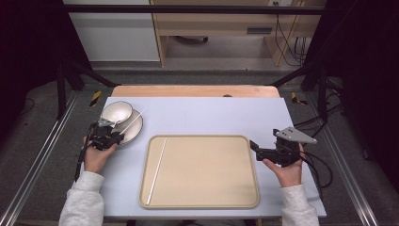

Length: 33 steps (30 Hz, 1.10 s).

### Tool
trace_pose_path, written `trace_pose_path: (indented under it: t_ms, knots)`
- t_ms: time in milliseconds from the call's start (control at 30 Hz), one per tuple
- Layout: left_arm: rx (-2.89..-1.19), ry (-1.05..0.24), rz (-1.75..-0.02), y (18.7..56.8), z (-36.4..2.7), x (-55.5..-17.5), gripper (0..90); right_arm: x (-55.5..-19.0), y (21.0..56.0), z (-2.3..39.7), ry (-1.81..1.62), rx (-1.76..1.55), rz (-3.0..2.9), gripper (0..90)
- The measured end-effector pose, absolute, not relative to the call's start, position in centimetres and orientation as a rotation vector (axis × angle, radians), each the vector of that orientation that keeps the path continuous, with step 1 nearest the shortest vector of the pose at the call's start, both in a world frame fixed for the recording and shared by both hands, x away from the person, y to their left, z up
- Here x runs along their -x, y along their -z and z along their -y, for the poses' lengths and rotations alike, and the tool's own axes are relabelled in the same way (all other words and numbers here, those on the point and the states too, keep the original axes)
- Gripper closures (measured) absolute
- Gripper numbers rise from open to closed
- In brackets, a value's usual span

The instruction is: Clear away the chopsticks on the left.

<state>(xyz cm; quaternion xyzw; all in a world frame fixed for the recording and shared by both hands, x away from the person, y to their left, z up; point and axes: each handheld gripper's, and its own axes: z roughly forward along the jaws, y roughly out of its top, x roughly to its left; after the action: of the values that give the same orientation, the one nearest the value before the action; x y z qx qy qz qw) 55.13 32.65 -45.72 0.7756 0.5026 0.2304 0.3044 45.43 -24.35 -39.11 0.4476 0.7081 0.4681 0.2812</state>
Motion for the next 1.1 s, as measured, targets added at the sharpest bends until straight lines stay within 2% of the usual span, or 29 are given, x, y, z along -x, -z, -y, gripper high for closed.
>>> trace_pose_path:
  t_ms: [400,767,1100]
  knots:
    - [-2.088,-0.598,-1.305,45.7,-32.0,-55.2,83.7,-45.5,39.2,24.3,-1.250,-1.198,-1.904,3.7]
    - [-2.108,-0.606,-1.279,45.5,-30.7,-54.7,84.2,-45.3,39.0,24.7,-1.258,-1.198,-1.892,3.7]
    - [-2.038,-0.645,-1.266,43.7,-29.5,-52.9,84.2,-45.2,38.8,25.2,-1.274,-1.208,-1.873,3.7]
